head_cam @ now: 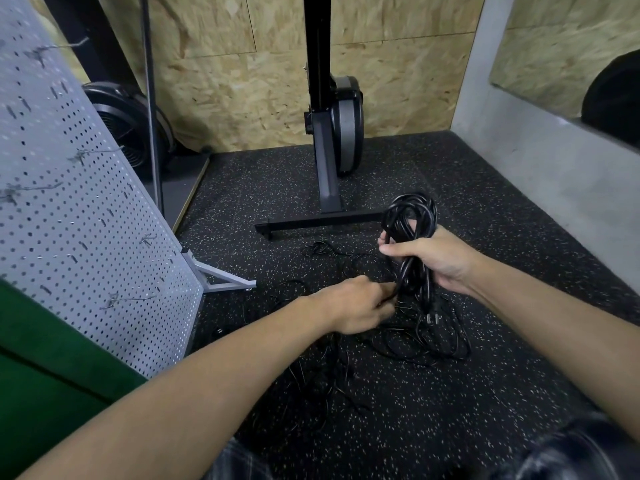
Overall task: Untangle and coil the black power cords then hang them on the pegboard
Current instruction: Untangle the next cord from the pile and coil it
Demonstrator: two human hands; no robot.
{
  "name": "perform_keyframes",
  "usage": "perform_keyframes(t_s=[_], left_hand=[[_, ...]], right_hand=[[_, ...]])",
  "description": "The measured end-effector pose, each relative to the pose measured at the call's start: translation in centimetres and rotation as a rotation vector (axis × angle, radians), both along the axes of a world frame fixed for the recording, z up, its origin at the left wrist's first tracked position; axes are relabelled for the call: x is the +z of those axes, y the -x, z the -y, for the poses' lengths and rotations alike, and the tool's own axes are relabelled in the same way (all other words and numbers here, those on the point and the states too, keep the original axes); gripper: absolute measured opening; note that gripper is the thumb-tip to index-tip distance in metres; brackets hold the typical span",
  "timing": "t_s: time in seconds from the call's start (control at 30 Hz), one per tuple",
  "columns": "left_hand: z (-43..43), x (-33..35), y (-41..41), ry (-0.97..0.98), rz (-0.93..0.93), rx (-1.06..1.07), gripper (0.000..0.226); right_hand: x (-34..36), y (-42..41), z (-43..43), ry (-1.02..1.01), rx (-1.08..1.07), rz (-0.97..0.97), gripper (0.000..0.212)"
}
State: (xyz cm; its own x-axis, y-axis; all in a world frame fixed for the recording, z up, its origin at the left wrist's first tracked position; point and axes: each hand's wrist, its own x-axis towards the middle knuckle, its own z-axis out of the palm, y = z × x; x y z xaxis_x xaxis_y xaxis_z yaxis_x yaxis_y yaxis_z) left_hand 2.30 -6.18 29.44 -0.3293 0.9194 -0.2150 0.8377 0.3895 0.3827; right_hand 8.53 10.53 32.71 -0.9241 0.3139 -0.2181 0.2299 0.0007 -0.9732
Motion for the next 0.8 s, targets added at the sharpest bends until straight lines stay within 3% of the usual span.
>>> perform_keyframes(t_s=[0.13,0.23,0.37,0.47,0.6,0.8], left_hand=[[0.2,-1.0,0.8,-0.056,0.071,0.032,0.017],[1.0,-2.1,1.8,-0.068,0.136,0.096,0.029],[2.1,-3.3,2.8,-0.032,0.22,0.12,0.024],[2.5,-4.4,3.4,-0.008,0.222,0.129,0.027],[2.7,-4.6,4.2,-0.049,0.222,0.189,0.029],[2.5,-4.4,5.1,-0.029,0.202,0.218,0.027]], right_hand=[[0.6,-0.1,0.1,-0.041,-0.011,-0.013,0.005],[1.3,-0.1,-0.1,0.018,-0.088,-0.085,0.007],[1.8,0.0,-0.8,0.157,-0.15,-0.158,0.021],[2.5,0.1,-1.2,0.151,-0.256,-0.203,0.015],[2.9,0.0,-1.4,0.127,-0.38,-0.201,0.033],[4.1,-0.5,-2.4,0.169,-0.332,-0.214,0.033]])
